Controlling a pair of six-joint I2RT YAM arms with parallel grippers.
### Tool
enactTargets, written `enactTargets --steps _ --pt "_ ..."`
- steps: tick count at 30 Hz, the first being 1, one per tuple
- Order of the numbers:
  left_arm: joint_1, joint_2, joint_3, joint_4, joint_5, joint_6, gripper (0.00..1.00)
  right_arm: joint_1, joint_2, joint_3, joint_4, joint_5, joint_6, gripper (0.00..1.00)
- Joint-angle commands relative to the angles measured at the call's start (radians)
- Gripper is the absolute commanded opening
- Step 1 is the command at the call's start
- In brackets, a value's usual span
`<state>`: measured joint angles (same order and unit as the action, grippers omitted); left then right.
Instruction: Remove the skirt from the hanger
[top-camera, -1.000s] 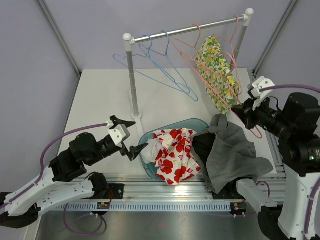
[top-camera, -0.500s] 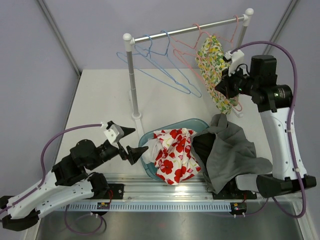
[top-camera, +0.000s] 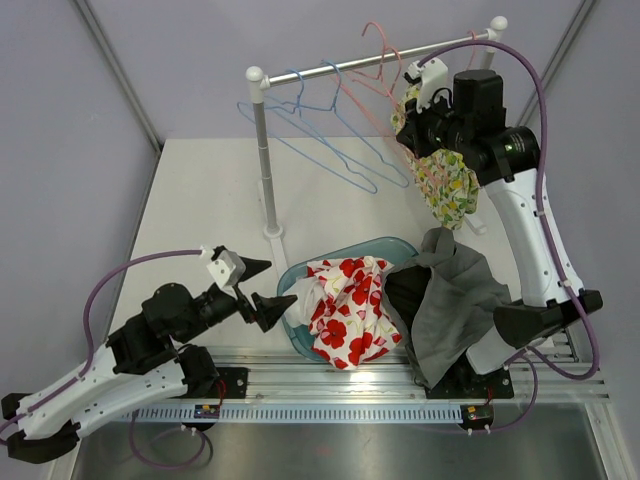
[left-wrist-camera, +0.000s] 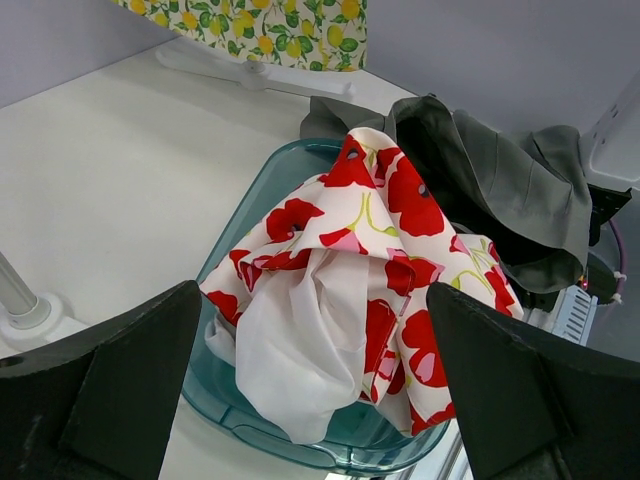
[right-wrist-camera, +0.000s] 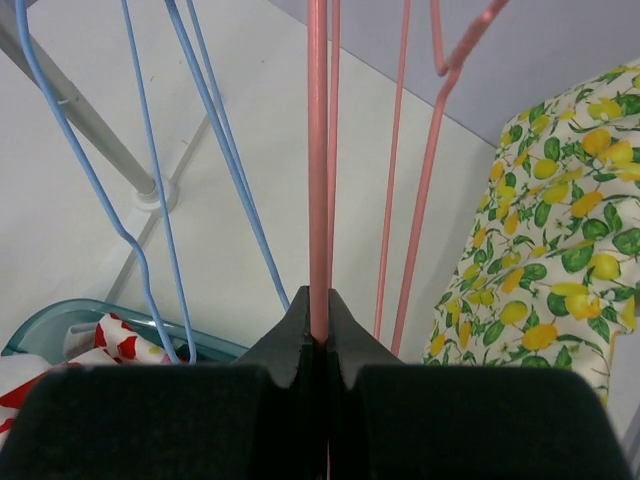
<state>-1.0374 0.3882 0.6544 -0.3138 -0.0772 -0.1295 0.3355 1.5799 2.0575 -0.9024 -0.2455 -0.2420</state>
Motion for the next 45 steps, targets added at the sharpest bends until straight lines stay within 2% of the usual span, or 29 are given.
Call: enactTargets --steps 1,8,11,13,16,17,19,20,22,23,26,28,31,34,40,45 --pt "0.002 -0.017 -0.015 0.064 -0.018 -0.021 0.99 0.031 0.064 0.078 -0.001 0.029 0.017 0.0" --pt "0.002 -0.04 -0.029 0.064 -0.018 -0.03 0.99 0.043 0.046 -0.003 -0.003 0.041 -0.005 0.0" --pt "0.002 -0.038 -0.035 0.071 -0.018 -0.025 0.99 0.043 0.042 -0.01 -0.021 0.045 -0.016 0.08" --pt "0.002 -0.034 -0.032 0.076 -0.015 -0.025 0.99 0.043 0.037 -0.013 -0.029 0.043 -0.019 0.17" --pt "0.002 -0.031 -0.029 0.078 -0.006 -0.028 0.99 0.043 0.005 -0.014 -0.052 0.029 -0.039 0.36" --pt "0.002 -0.032 -0.027 0.07 -0.007 -0.03 0.99 0.043 -0.033 -0.017 -0.062 0.035 -0.066 0.51" --pt "0.002 -0.032 -0.026 0.065 -0.004 -0.033 0.99 0.042 -0.087 -0.034 -0.069 0.055 -0.112 0.66" --pt "0.002 -0.038 -0.025 0.056 0.001 -0.035 0.99 0.042 -0.157 -0.051 -0.078 0.067 -0.172 0.77" --pt "0.002 -0.04 -0.027 0.048 0.001 -0.029 0.99 0.037 -0.234 -0.118 -0.092 0.054 -0.239 0.83" --pt "0.002 -0.044 -0.027 0.047 -0.001 -0.019 0.99 0.036 -0.307 -0.147 -0.142 -0.015 -0.34 0.86" --pt "0.002 -0.046 -0.039 0.056 -0.007 -0.003 0.99 0.03 -0.452 -0.305 -0.234 -0.124 -0.483 0.88" --pt "0.002 -0.046 -0.041 0.062 -0.009 0.004 0.99 -0.002 -0.51 -0.44 -0.262 -0.202 -0.505 0.88" --pt "0.002 -0.04 -0.038 0.062 -0.001 0.01 0.99 -0.032 -0.607 -0.611 -0.282 -0.247 -0.487 0.88" --pt "0.002 -0.035 -0.036 0.059 0.001 0.017 0.99 -0.061 -0.688 -0.75 -0.213 -0.207 -0.419 0.88" --pt "0.002 -0.005 -0.026 0.07 0.011 0.021 0.99 -0.067 -0.675 -0.915 -0.035 -0.08 -0.373 0.88" --pt "0.002 0.003 -0.029 0.082 0.022 0.007 0.99 -0.066 -0.633 -0.976 0.032 -0.118 -0.367 0.85"
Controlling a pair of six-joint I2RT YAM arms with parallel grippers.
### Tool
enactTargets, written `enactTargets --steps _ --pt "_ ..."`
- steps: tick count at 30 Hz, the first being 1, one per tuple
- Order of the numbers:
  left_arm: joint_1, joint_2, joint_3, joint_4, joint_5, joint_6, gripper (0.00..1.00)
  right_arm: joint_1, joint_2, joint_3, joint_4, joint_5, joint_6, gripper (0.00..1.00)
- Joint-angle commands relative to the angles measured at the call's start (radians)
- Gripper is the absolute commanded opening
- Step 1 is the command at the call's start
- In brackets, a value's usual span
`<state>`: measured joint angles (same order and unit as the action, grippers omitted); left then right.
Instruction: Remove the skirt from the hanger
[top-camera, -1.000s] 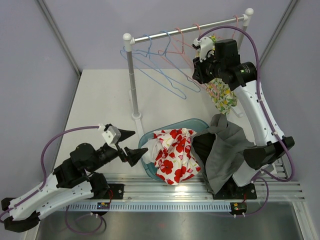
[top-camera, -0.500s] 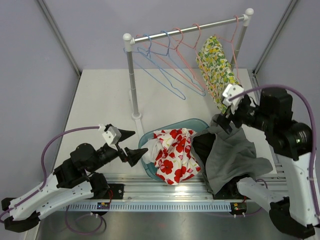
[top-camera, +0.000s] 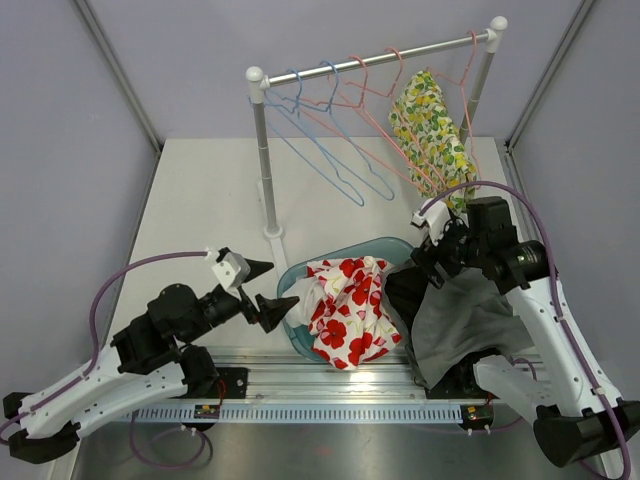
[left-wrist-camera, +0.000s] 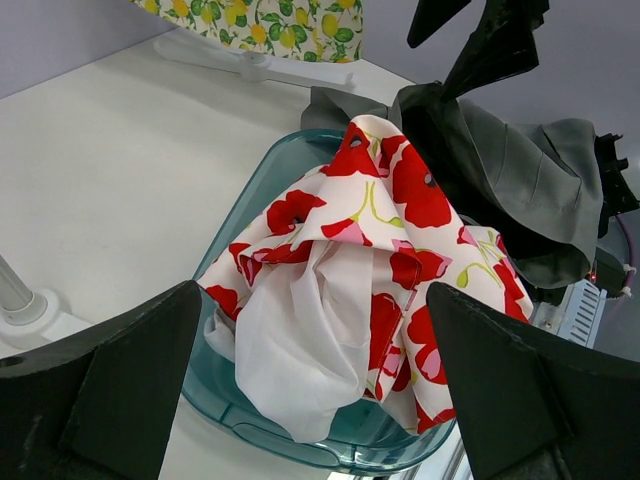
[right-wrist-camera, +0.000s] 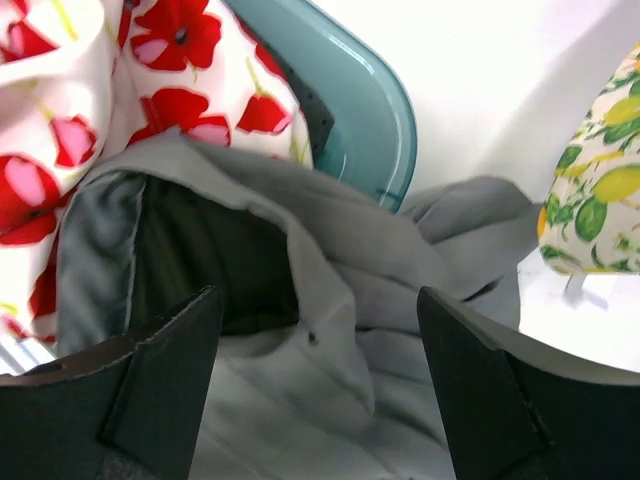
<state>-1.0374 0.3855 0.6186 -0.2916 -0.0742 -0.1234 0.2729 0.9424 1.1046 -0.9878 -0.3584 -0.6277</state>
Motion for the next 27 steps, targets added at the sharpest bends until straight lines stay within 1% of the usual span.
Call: enactTargets --steps 1,3,5,7,8,9,11,12,13,14,15,16,17,18,19,20,21,22,23,24,25,26,27 --pt "0.002 0.006 0.006 0.058 0.02 0.001 0.99 -0.004 0.012 -0.037 0.144 -0.013 0.02 0.84" --pt "0.004 0.006 0.003 0.06 0.022 -0.001 0.99 -0.004 0.019 -0.087 0.17 -0.01 0.016 0.8" --pt "0.002 0.007 0.0 0.063 0.03 0.005 0.99 -0.004 0.029 -0.135 0.204 -0.004 -0.001 0.73" --pt "0.002 0.013 -0.003 0.074 0.045 0.013 0.99 -0.004 0.032 -0.153 0.202 -0.02 -0.021 0.6" --pt "0.002 0.016 -0.003 0.078 0.054 0.028 0.99 -0.004 0.035 -0.16 0.198 -0.03 -0.026 0.52" --pt "0.002 0.021 -0.006 0.094 0.065 0.039 0.99 -0.004 0.035 -0.155 0.189 -0.054 -0.029 0.23" --pt "0.002 0.03 -0.007 0.114 0.128 0.096 0.99 -0.004 0.032 -0.121 0.124 -0.076 -0.053 0.03" --pt "0.002 0.044 -0.005 0.14 0.155 0.117 0.99 -0.004 0.026 -0.057 0.101 -0.074 -0.053 0.0" --pt "0.002 0.053 0.001 0.152 0.222 0.195 0.99 -0.004 0.01 -0.013 0.045 -0.074 -0.069 0.0" --pt "0.002 0.067 0.009 0.178 0.259 0.233 0.99 -0.004 0.001 0.094 0.016 -0.079 -0.076 0.0" --pt "0.002 0.096 0.019 0.186 0.292 0.272 0.99 -0.004 -0.002 0.159 -0.017 -0.086 -0.089 0.0" --pt "0.002 0.117 0.055 0.193 0.345 0.353 0.99 -0.004 -0.001 0.225 -0.09 -0.12 -0.121 0.0" --pt "0.002 0.142 0.078 0.2 0.365 0.388 0.99 -0.004 0.006 0.359 -0.13 -0.148 -0.138 0.0" --pt "0.002 0.165 0.101 0.206 0.375 0.421 0.99 -0.004 0.015 0.426 -0.168 -0.221 -0.154 0.0" --pt "0.002 0.229 0.134 0.204 0.39 0.488 0.99 -0.004 0.036 0.487 -0.249 -0.27 -0.196 0.0" --pt "0.002 0.262 0.194 0.204 0.398 0.523 0.99 -0.004 0.047 0.589 -0.282 -0.318 -0.213 0.0" --pt "0.002 0.3 0.231 0.207 0.41 0.56 0.99 -0.004 0.055 0.63 -0.308 -0.414 -0.224 0.0" --pt "0.004 0.366 0.262 0.213 0.418 0.611 0.99 -0.004 0.074 0.667 -0.342 -0.462 -0.231 0.0" --pt "0.004 0.406 0.326 0.232 0.421 0.631 0.99 -0.004 0.085 0.723 -0.353 -0.505 -0.231 0.0" --pt "0.004 0.441 0.357 0.242 0.422 0.651 0.99 -0.004 0.104 0.745 -0.362 -0.586 -0.225 0.0" --pt "0.004 0.513 0.387 0.252 0.428 0.681 0.99 -0.004 0.114 0.764 -0.361 -0.623 -0.219 0.0" --pt "0.004 0.545 0.453 0.273 0.433 0.691 0.99 -0.004 0.122 0.794 -0.359 -0.654 -0.211 0.0" --pt "0.004 0.578 0.483 0.278 0.441 0.7 0.99 -0.004 0.142 0.811 -0.348 -0.707 -0.193 0.0"
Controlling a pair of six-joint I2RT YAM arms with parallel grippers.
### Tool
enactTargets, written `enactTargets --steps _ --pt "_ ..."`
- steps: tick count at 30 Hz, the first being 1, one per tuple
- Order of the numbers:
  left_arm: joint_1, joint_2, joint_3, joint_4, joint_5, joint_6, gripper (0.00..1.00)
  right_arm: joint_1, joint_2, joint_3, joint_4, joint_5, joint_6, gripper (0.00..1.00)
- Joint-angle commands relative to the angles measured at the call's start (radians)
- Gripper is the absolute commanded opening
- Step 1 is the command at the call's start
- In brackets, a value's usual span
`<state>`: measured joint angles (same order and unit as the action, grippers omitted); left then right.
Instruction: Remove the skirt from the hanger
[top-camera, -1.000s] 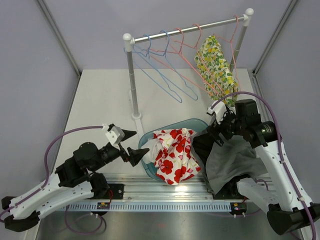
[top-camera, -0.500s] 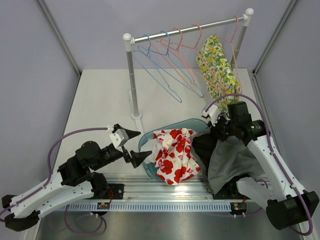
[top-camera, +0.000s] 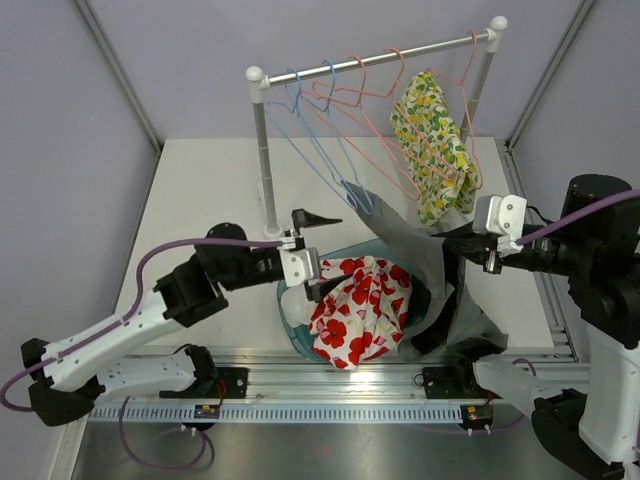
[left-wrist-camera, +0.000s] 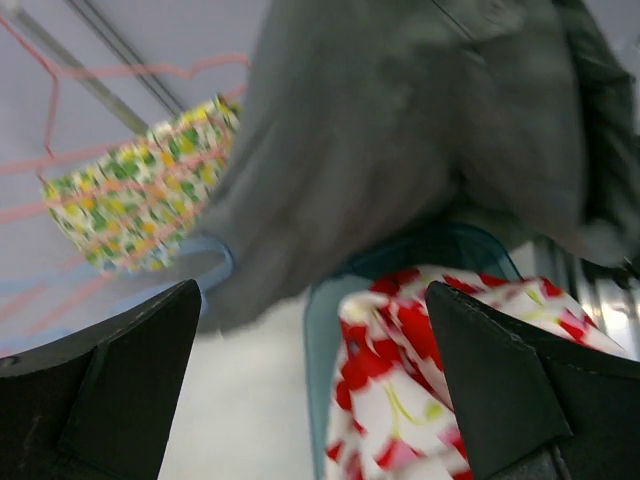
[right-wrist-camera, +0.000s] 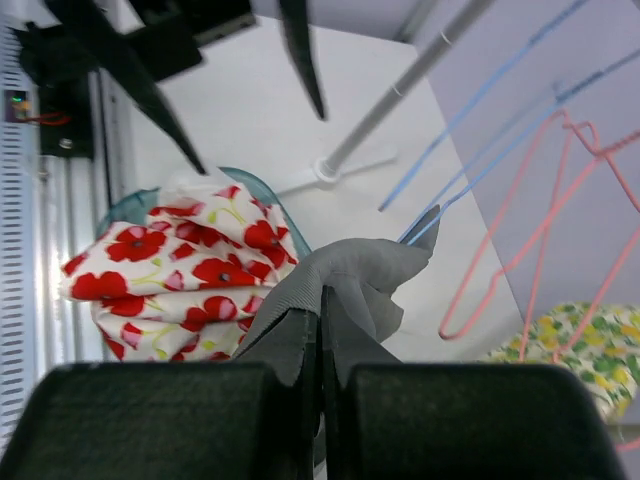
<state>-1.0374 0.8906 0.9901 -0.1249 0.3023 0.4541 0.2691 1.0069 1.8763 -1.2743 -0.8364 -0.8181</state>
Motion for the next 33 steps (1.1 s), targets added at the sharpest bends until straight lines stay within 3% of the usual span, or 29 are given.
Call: enactTargets --steps 1,6,10,13,16,17,18,20,22,23,24,28,33 --pt "0.004 0.111 0.148 0.116 0.096 0.133 0.99 -0.001 0.09 0.056 -0.056 -0.253 0.01 0.0" --pt "0.005 0.323 0.343 0.12 0.25 0.104 0.99 -0.001 0.165 0.213 -0.019 -0.38 0.098 0.0" --pt "-0.006 0.433 0.418 0.114 0.49 0.048 0.99 -0.001 0.179 0.259 0.116 -0.405 0.235 0.0" --pt "-0.012 0.485 0.455 0.114 0.576 0.018 0.88 -0.001 0.187 0.251 0.167 -0.406 0.29 0.0" --pt "-0.012 0.504 0.493 0.107 0.584 -0.009 0.5 0.001 0.167 0.21 0.214 -0.366 0.329 0.02" --pt "-0.01 0.496 0.502 0.105 0.565 -0.017 0.17 0.001 0.157 0.201 0.223 -0.316 0.353 0.04" --pt "-0.012 0.49 0.51 0.107 0.496 -0.022 0.0 -0.001 0.139 0.196 0.24 -0.279 0.364 0.08" --pt "-0.012 0.44 0.525 0.094 0.42 -0.028 0.0 -0.002 0.121 0.204 0.243 -0.125 0.385 0.37" --pt "-0.01 0.372 0.533 0.082 0.293 -0.008 0.0 -0.014 0.087 0.205 0.256 0.021 0.433 0.76" --pt "-0.012 0.354 0.541 0.065 0.259 -0.003 0.0 -0.022 0.063 0.204 0.259 0.172 0.442 0.94" --pt "-0.012 0.329 0.547 0.05 0.203 0.021 0.0 -0.033 0.052 0.198 0.263 0.251 0.45 0.99" --pt "-0.01 0.259 0.622 -0.086 0.065 -0.055 0.0 -0.054 -0.017 0.101 0.314 0.616 0.458 0.99" --pt "-0.01 0.212 0.601 -0.154 -0.043 -0.237 0.0 -0.079 -0.065 -0.044 0.372 0.741 0.461 1.0"
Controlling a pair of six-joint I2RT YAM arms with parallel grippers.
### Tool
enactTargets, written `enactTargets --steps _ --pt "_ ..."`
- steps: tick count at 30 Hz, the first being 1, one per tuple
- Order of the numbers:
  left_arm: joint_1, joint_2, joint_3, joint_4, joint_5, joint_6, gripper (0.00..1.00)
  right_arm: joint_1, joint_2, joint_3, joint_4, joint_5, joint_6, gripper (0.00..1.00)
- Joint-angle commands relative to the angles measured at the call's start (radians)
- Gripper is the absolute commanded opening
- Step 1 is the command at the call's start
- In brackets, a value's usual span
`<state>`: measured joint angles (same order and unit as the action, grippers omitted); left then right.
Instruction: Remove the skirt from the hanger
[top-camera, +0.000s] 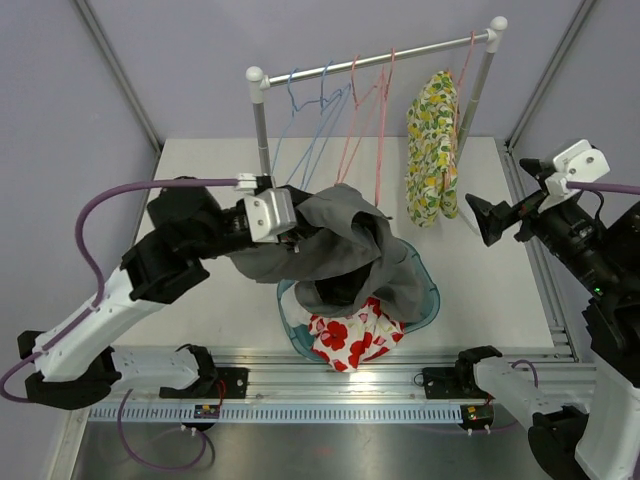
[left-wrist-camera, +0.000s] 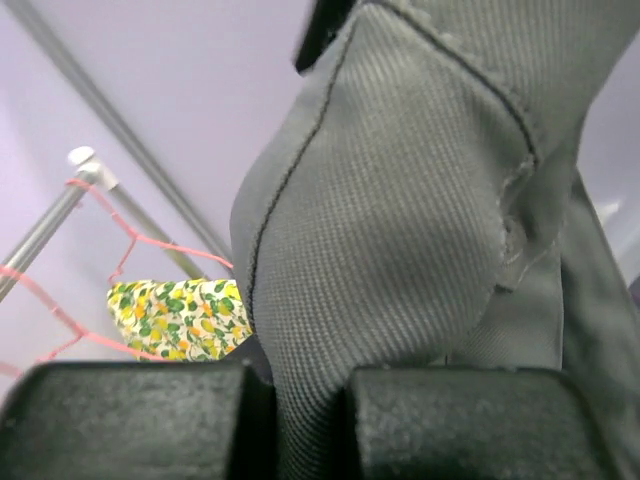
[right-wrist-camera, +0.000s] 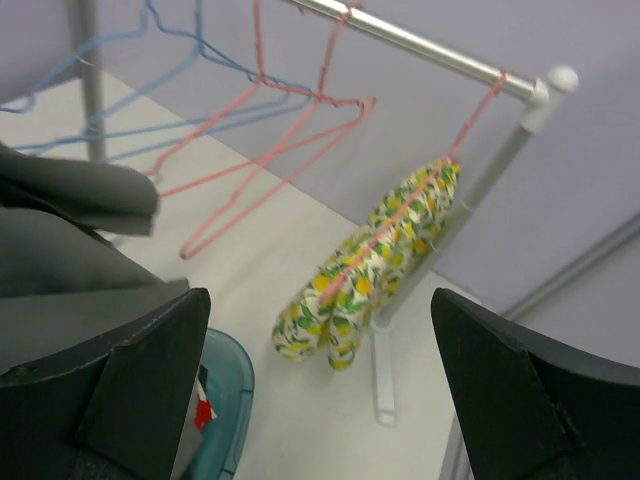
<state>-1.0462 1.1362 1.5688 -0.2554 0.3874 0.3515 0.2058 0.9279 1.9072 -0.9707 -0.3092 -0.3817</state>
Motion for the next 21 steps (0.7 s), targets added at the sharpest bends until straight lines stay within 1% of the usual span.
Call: enactTargets --steps 1,6,8,10,11,12,14,15,16,18,20,21 --pt "0.0 -0.041 0.014 -0.053 -0.134 -0.155 0.0 -0.02 0.008 -0.121 0.076 0.222 0.023 1.0" --pt "-0.002 -0.14 -0.068 -0.058 -0.136 -0.23 0.0 -0.04 -0.018 -0.224 0.11 0.222 0.029 0.99" --pt "0.002 -0.157 -0.107 -0.025 -0.131 -0.258 0.0 -0.055 -0.024 -0.267 0.127 0.217 0.032 0.99" --pt "0.014 -0.162 -0.156 0.043 -0.114 -0.336 0.0 -0.069 -0.029 -0.312 0.138 0.206 0.038 1.0" --pt "0.017 -0.155 -0.17 0.065 -0.098 -0.36 0.0 -0.081 -0.034 -0.33 0.148 0.196 0.044 0.99" --pt "0.021 -0.141 -0.188 0.091 -0.064 -0.44 0.0 -0.089 -0.035 -0.348 0.156 0.19 0.047 0.99" --pt "0.023 -0.089 -0.245 0.189 -0.029 -0.52 0.0 -0.103 -0.046 -0.407 0.176 0.185 0.058 1.0" --pt "0.025 -0.07 -0.265 0.226 0.003 -0.592 0.0 -0.12 -0.049 -0.425 0.181 0.186 0.063 1.0" --pt "0.026 -0.025 -0.282 0.296 0.017 -0.629 0.0 -0.126 -0.052 -0.459 0.187 0.186 0.066 0.99" --pt "0.025 0.016 -0.329 0.352 0.059 -0.71 0.0 -0.146 -0.066 -0.487 0.199 0.185 0.075 0.99" --pt "0.025 0.065 -0.364 0.422 0.073 -0.758 0.0 -0.157 -0.077 -0.516 0.205 0.206 0.099 0.99" --pt "0.025 0.082 -0.41 0.445 0.083 -0.801 0.0 -0.161 -0.08 -0.522 0.207 0.211 0.099 0.99"
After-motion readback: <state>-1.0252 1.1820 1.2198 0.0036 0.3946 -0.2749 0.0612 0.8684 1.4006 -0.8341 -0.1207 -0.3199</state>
